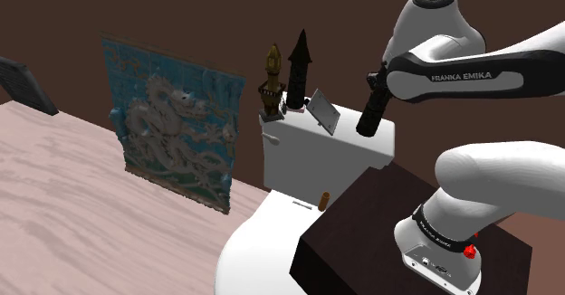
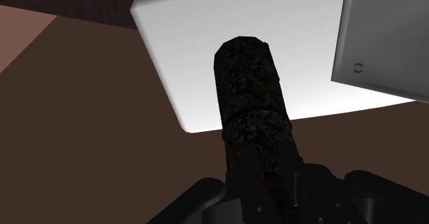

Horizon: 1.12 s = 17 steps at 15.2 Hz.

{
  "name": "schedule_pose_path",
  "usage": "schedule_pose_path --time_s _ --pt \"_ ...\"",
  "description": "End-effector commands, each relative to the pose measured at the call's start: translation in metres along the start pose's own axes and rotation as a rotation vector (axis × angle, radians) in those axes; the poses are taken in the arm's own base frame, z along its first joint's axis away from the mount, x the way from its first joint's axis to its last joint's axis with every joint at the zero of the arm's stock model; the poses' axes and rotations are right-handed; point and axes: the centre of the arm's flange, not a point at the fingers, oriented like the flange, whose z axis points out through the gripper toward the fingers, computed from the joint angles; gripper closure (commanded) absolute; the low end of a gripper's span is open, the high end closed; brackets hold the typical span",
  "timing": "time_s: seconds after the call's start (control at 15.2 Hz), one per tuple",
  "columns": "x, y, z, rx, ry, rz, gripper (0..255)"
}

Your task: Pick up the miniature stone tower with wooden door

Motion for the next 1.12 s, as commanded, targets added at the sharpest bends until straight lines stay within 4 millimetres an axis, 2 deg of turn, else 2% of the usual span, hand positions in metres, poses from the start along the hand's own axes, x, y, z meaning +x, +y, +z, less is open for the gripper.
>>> schedule_pose_path --time_s 0.0,0.92,1.06 --pt "0.003 0.0 -0.004 -0.001 -0.001 0.0 255" --pt "0.038 -0.002 -0.069 -0.001 -0.001 0.0 255" --pt "0.038 -0.002 -0.07 -0.001 -0.001 0.0 255"
